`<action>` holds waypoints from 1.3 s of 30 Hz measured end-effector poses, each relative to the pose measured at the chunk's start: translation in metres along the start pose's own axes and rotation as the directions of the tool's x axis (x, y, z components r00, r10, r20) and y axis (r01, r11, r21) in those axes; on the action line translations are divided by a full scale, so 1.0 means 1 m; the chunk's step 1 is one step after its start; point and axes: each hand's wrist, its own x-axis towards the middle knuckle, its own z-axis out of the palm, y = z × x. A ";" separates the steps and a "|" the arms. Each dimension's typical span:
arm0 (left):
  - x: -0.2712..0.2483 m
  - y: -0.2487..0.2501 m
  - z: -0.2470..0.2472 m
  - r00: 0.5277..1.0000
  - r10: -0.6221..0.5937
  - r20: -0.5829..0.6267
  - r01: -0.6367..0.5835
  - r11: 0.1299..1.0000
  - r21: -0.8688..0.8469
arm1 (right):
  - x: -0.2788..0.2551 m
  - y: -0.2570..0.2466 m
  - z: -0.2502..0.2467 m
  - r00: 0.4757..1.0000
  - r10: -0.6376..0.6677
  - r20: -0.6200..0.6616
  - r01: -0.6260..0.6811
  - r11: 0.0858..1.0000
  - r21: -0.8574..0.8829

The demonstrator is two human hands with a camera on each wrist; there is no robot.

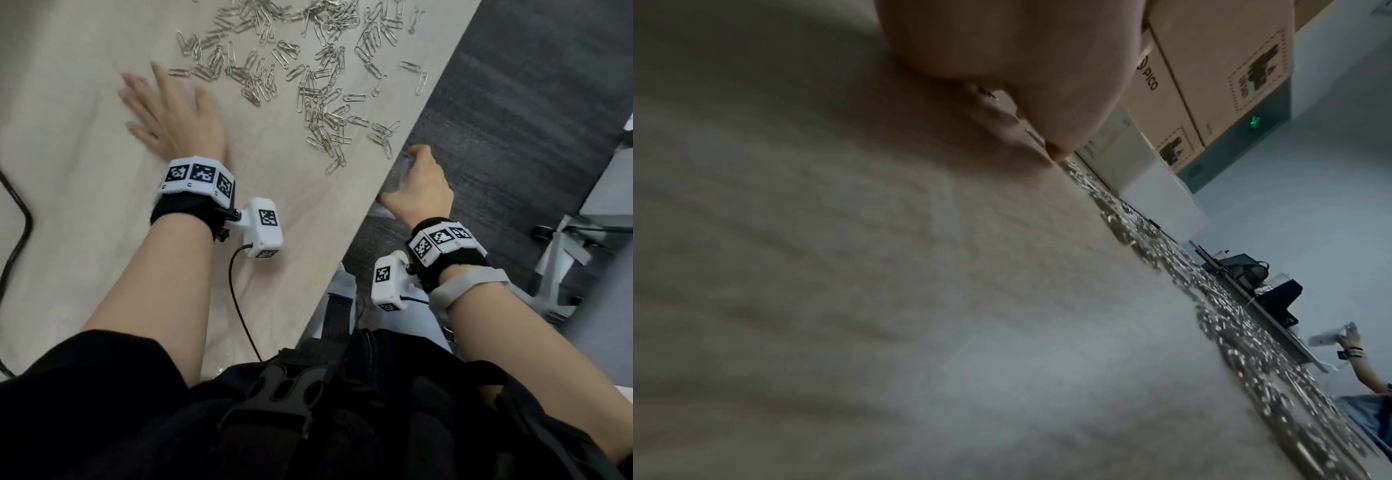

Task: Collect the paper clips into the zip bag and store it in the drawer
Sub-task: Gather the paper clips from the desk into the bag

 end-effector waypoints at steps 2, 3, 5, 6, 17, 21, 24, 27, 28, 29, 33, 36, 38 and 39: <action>-0.004 0.003 0.005 0.998 0.066 0.020 -0.066 0.998 -0.007 | 0.002 -0.002 0.002 1.000 0.008 -0.013 -0.007 1.000 0.008; -0.008 0.006 0.007 0.994 0.108 0.034 -0.108 0.994 -0.024 | 0.004 -0.002 0.003 1.000 0.010 -0.020 -0.010 1.000 0.011; -0.020 0.015 0.011 0.977 0.201 0.072 -0.196 0.978 -0.074 | 0.005 -0.003 0.004 1.000 0.012 -0.026 -0.012 1.000 0.011; -0.028 0.020 0.013 0.963 0.251 0.094 -0.241 0.965 -0.106 | 0.006 -0.003 0.005 1.000 0.012 -0.025 -0.012 1.000 0.009; -0.014 0.053 0.010 0.957 0.291 0.002 -0.289 0.951 -0.114 | 0.012 0.008 -0.010 1.000 -0.013 0.005 0.013 1.000 -0.007; -0.002 0.054 0.013 0.973 0.216 0.085 -0.218 0.976 0.008 | 0.011 0.010 -0.013 1.000 -0.016 0.014 0.016 1.000 -0.011; -0.016 0.058 0.020 0.935 0.319 0.153 -0.328 0.944 0.036 | 0.012 0.013 -0.015 1.000 -0.015 0.020 0.015 1.000 -0.013; -0.046 0.062 0.028 0.869 0.437 0.231 -0.457 0.889 0.037 | 0.011 0.016 -0.017 0.999 -0.019 0.029 0.020 1.000 -0.017; -0.055 0.063 0.030 0.847 0.466 0.256 -0.489 0.872 0.031 | 0.011 0.016 -0.017 0.999 -0.021 0.029 0.022 1.000 -0.017; -0.063 0.062 0.031 0.826 0.491 0.276 -0.516 0.857 0.020 | 0.010 0.017 -0.018 0.999 -0.024 0.028 0.025 1.000 -0.018; -0.083 0.055 0.026 0.774 0.554 0.307 -0.553 0.828 -0.098 | 0.007 0.022 -0.020 0.999 -0.040 0.025 0.040 0.999 -0.023; -0.089 0.055 0.017 0.770 0.562 0.301 -0.553 0.824 -0.122 | 0.003 0.027 -0.021 0.998 -0.051 0.022 0.052 0.998 -0.026; -0.092 0.057 0.012 0.757 0.577 0.307 -0.585 0.808 -0.073 | -0.001 0.029 -0.022 0.998 -0.060 0.017 0.060 0.998 -0.030; -0.093 0.058 0.012 0.755 0.577 0.313 -0.592 0.804 -0.055 | -0.002 0.031 -0.023 0.998 -0.065 0.015 0.066 0.997 -0.033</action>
